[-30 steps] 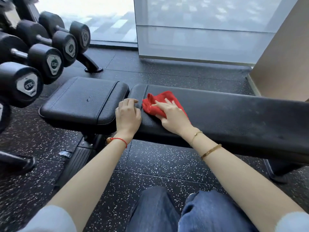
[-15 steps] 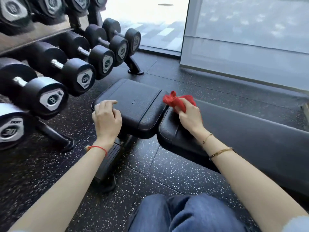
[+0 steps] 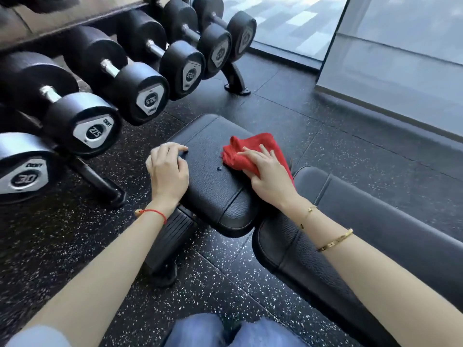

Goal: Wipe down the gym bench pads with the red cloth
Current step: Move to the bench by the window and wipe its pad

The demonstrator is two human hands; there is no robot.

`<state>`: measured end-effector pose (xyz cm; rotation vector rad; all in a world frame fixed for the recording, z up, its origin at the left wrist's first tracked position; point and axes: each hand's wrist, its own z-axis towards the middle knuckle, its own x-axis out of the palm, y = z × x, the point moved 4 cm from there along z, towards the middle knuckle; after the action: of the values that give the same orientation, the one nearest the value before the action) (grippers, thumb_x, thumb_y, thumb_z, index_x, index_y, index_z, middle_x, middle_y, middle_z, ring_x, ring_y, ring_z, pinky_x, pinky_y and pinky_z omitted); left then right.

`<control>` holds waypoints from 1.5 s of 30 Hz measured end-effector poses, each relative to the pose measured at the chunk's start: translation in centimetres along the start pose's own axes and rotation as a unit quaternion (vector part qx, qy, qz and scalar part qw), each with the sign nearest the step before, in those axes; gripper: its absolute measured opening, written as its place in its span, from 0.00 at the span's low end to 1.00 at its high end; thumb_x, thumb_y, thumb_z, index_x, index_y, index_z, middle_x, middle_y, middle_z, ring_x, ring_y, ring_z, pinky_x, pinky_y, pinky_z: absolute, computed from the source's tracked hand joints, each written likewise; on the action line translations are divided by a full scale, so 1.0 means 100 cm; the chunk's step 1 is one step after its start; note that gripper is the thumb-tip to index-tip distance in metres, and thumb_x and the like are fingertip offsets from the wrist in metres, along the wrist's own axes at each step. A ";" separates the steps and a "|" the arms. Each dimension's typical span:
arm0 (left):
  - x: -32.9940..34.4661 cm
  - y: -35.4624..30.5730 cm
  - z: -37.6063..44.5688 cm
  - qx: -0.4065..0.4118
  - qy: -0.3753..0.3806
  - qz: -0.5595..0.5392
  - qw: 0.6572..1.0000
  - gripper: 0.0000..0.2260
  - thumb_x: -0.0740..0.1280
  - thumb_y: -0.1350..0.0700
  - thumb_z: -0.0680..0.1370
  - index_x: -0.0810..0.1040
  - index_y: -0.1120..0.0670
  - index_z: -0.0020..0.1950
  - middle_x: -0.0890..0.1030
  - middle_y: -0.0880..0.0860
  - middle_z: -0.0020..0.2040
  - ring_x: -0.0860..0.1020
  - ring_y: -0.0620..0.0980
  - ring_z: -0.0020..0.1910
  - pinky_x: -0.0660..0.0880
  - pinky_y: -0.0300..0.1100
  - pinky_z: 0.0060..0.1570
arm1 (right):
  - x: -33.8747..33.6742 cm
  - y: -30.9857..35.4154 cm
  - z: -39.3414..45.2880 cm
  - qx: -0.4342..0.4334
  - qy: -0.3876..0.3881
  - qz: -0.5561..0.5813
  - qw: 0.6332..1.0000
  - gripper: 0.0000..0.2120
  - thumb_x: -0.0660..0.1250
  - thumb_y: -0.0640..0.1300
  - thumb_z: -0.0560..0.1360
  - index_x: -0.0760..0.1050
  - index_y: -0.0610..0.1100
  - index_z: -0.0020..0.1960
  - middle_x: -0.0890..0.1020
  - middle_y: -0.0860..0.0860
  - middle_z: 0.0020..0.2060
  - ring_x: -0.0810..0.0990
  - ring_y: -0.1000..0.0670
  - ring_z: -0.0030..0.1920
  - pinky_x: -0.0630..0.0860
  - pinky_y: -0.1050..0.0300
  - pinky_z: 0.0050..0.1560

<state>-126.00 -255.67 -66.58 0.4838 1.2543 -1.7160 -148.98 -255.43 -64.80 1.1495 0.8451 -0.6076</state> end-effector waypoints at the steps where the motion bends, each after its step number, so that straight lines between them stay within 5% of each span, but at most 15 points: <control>1: 0.001 0.001 -0.001 -0.004 -0.003 -0.004 1.000 0.14 0.61 0.64 0.75 0.79 0.52 0.56 0.79 0.49 0.58 0.72 0.53 0.61 0.64 0.53 0.66 | -0.003 -0.001 0.009 0.013 -0.004 -0.002 1.000 0.18 0.64 0.41 0.76 0.72 0.49 0.66 0.71 0.51 0.70 0.59 0.39 0.74 0.50 0.43 0.75; 5: 0.002 0.004 -0.002 -0.014 -0.023 -0.025 0.999 0.17 0.61 0.66 0.73 0.80 0.51 0.56 0.79 0.48 0.58 0.72 0.52 0.61 0.64 0.51 0.65 | -0.002 0.012 0.046 0.032 0.024 -0.027 0.999 0.18 0.63 0.41 0.77 0.72 0.49 0.67 0.69 0.51 0.71 0.57 0.39 0.75 0.51 0.44 0.75; 12: 0.006 0.008 0.000 -0.003 -0.033 -0.036 0.999 0.17 0.59 0.64 0.73 0.80 0.51 0.56 0.78 0.49 0.58 0.72 0.54 0.60 0.63 0.50 0.65 | 0.002 0.023 -0.025 -0.105 0.060 -0.016 0.993 0.19 0.64 0.41 0.76 0.73 0.50 0.66 0.71 0.55 0.70 0.58 0.43 0.75 0.51 0.45 0.76; 20: 0.005 0.005 -0.003 -0.011 -0.031 -0.031 0.999 0.14 0.60 0.64 0.76 0.80 0.54 0.56 0.78 0.52 0.58 0.72 0.56 0.61 0.64 0.53 0.66 | 0.006 0.022 0.037 0.047 -0.004 -0.063 0.997 0.16 0.62 0.42 0.77 0.73 0.47 0.64 0.73 0.48 0.68 0.61 0.38 0.73 0.53 0.45 0.74; 28: 0.007 0.008 -0.003 -0.018 -0.042 -0.042 0.998 0.15 0.60 0.64 0.75 0.80 0.53 0.56 0.78 0.51 0.58 0.72 0.56 0.62 0.64 0.53 0.67 | 0.015 0.043 -0.036 -0.087 0.045 -0.023 0.995 0.19 0.64 0.42 0.77 0.72 0.50 0.67 0.71 0.55 0.70 0.59 0.45 0.75 0.51 0.46 0.76; 37: 0.006 0.007 -0.003 -0.025 -0.060 -0.043 0.997 0.15 0.60 0.64 0.75 0.80 0.53 0.57 0.79 0.50 0.58 0.73 0.55 0.62 0.64 0.52 0.67 | 0.015 0.016 0.082 0.060 -0.010 -0.072 0.996 0.18 0.64 0.44 0.76 0.72 0.50 0.66 0.74 0.43 0.67 0.66 0.37 0.70 0.60 0.48 0.70; 45: 0.004 0.006 -0.001 -0.039 -0.076 -0.088 0.992 0.20 0.59 0.65 0.72 0.73 0.57 0.64 0.78 0.54 0.60 0.73 0.57 0.61 0.64 0.55 0.67 | 0.051 0.067 0.109 -0.041 0.049 -0.064 0.996 0.19 0.63 0.43 0.76 0.70 0.47 0.68 0.73 0.46 0.68 0.61 0.39 0.74 0.55 0.47 0.73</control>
<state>-125.70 -255.80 -67.26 0.1956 1.2778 -1.8065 -138.01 -263.72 -63.65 1.0640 1.0245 -0.6191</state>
